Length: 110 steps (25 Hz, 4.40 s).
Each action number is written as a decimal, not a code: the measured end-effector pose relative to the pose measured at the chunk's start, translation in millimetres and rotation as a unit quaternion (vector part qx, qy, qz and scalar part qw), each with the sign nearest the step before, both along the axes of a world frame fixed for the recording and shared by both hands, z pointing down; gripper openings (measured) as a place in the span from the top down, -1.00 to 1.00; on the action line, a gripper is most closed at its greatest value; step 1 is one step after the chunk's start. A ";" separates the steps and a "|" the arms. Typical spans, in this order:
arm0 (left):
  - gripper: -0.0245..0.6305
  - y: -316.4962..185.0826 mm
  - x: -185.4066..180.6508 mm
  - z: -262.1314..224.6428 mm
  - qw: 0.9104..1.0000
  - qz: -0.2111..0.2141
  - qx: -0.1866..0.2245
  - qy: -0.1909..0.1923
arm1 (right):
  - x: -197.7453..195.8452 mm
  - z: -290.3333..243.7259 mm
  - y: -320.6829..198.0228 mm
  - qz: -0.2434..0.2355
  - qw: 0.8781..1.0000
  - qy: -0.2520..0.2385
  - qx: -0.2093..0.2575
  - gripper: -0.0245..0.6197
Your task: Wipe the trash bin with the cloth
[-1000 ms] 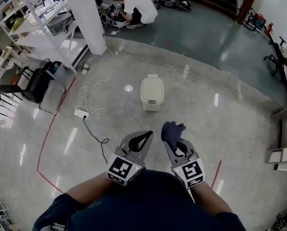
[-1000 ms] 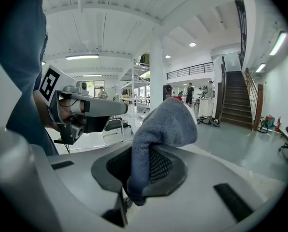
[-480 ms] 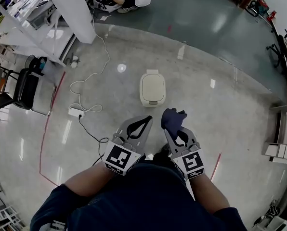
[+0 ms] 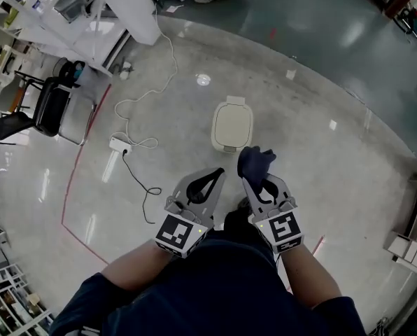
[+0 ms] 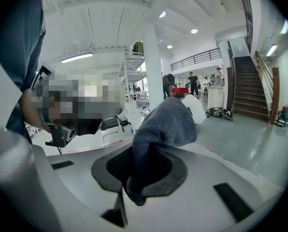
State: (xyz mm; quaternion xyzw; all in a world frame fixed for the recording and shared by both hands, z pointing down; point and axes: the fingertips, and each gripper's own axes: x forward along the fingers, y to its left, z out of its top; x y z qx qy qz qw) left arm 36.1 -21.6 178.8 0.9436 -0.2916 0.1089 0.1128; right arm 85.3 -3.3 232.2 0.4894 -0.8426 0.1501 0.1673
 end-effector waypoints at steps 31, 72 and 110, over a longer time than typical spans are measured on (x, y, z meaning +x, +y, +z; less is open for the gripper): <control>0.93 -149.8 -4.3 383.3 0.997 -0.065 -0.030 0.001 | 14.9 361.3 -184.7 -0.009 0.998 0.062 -0.013 0.75; 0.93 -219.7 -36.6 546.7 0.994 -0.098 0.043 -0.013 | 89.9 547.8 -307.7 -0.095 0.872 0.479 0.014 0.75; 0.93 -244.9 -45.7 558.4 0.994 -0.102 0.048 -0.013 | 33.9 545.3 -242.4 -0.133 0.857 0.496 0.051 0.75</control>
